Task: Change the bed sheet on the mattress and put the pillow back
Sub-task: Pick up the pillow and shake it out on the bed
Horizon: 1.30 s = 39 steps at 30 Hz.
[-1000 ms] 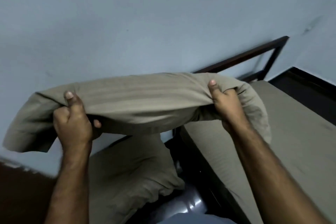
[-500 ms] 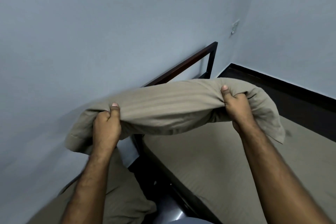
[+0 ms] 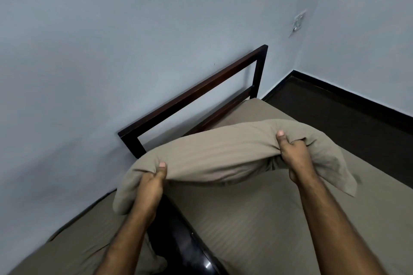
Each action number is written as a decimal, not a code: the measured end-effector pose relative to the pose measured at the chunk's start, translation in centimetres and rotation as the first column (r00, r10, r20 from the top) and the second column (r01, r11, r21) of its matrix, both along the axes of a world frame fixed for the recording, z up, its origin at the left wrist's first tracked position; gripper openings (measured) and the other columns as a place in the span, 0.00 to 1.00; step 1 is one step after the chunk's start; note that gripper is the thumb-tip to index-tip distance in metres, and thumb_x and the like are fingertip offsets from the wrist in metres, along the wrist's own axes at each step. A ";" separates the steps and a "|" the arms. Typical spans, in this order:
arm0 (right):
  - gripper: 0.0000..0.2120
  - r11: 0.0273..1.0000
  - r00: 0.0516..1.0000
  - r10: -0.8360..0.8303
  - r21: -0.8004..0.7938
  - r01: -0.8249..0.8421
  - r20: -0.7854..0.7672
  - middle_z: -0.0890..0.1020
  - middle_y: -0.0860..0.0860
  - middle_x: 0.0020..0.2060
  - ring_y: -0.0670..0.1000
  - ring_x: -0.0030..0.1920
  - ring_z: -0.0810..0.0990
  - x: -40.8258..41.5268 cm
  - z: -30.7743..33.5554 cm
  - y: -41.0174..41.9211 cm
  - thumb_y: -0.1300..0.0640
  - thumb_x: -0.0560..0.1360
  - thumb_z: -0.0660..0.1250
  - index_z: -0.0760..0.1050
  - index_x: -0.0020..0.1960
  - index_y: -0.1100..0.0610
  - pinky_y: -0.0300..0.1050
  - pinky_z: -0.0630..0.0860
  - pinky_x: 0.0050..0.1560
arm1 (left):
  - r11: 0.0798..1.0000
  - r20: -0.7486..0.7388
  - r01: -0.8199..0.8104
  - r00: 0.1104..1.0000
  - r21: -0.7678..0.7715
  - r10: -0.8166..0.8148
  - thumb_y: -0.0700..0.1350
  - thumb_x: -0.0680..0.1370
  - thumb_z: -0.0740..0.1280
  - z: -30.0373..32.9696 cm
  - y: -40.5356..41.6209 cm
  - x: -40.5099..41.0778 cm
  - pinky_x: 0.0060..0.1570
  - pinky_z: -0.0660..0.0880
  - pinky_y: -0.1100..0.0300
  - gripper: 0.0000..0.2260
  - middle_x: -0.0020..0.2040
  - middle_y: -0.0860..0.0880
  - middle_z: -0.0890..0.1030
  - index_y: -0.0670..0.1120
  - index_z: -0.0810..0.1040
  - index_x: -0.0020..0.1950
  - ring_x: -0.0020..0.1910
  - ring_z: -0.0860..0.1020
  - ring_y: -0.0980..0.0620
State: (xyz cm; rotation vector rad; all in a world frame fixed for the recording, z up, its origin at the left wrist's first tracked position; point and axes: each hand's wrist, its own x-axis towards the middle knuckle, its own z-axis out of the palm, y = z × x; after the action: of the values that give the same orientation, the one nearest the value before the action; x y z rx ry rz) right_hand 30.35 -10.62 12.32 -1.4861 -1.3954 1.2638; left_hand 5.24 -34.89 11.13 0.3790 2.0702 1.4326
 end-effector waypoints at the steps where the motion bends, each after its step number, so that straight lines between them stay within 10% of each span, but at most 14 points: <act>1: 0.24 1.000 1.000 0.001 -0.015 -0.001 -0.020 0.81 0.57 0.62 0.55 0.63 0.78 -0.4 -0.4 1.1 0.47 0.82 0.65 0.76 0.67 0.66 0.45 0.72 0.63 | 1.000 -0.019 0.006 1.000 -0.025 -0.007 0.55 0.84 0.62 -0.4 0.6 0.0 0.69 0.66 0.56 0.23 0.62 0.51 0.77 0.39 0.74 0.71 0.67 0.75 0.48; 9: 0.22 0.998 0.989 -0.042 0.041 0.049 -0.145 0.81 0.48 0.59 0.47 0.59 0.80 -4.1 -1.8 10.6 0.45 0.80 0.68 0.78 0.66 0.60 0.42 0.74 0.62 | 0.996 -0.153 0.088 0.984 -0.007 -0.088 0.56 0.83 0.60 -3.5 6.1 2.8 0.73 0.59 0.64 0.25 0.67 0.55 0.72 0.42 0.73 0.74 0.72 0.67 0.58; 15: 0.13 0.958 0.996 0.085 -0.278 -0.073 0.030 0.78 0.54 0.39 0.49 0.36 0.75 -5.4 -11.9 11.3 0.45 0.81 0.66 0.75 0.48 0.55 0.40 0.76 0.36 | 0.912 0.033 0.379 0.925 -0.155 -0.379 0.48 0.86 0.57 -10.2 10.5 6.1 0.59 0.63 0.78 0.12 0.61 0.55 0.81 0.53 0.80 0.61 0.66 0.76 0.54; 21: 0.30 0.872 0.973 0.229 -0.452 -0.190 0.033 0.81 0.59 0.52 0.55 0.49 0.81 -9.2 -16.9 6.3 0.47 0.82 0.65 0.63 0.75 0.64 0.47 0.77 0.53 | 0.909 0.005 0.361 0.930 -0.207 -0.368 0.50 0.86 0.58 -11.7 14.1 3.2 0.69 0.60 0.68 0.21 0.73 0.45 0.74 0.40 0.71 0.75 0.73 0.70 0.51; 33: 0.34 0.801 0.920 0.371 -0.545 -0.246 0.129 0.73 0.59 0.71 0.58 0.71 0.72 -13.5 -22.2 5.7 0.42 0.81 0.65 0.61 0.78 0.61 0.46 0.69 0.66 | 0.896 -0.002 0.264 0.959 -0.356 -0.283 0.48 0.83 0.65 -17.4 17.8 -5.4 0.73 0.68 0.47 0.23 0.72 0.40 0.73 0.39 0.70 0.75 0.71 0.73 0.43; 39: 0.35 0.744 0.976 0.160 -0.668 -0.021 0.148 0.70 0.58 0.74 0.58 0.71 0.71 -14.8 -28.7 4.6 0.44 0.80 0.68 0.61 0.77 0.62 0.45 0.70 0.63 | 0.835 -0.279 0.315 0.839 -0.451 -0.467 0.45 0.83 0.65 -21.7 20.8 -10.4 0.77 0.61 0.50 0.25 0.82 0.41 0.57 0.39 0.65 0.79 0.80 0.59 0.43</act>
State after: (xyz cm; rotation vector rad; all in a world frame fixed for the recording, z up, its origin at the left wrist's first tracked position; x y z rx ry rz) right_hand 15.53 -5.99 -16.38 -2.0842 -1.1932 1.8489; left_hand -5.16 -14.08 -10.54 0.9213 2.3286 0.7096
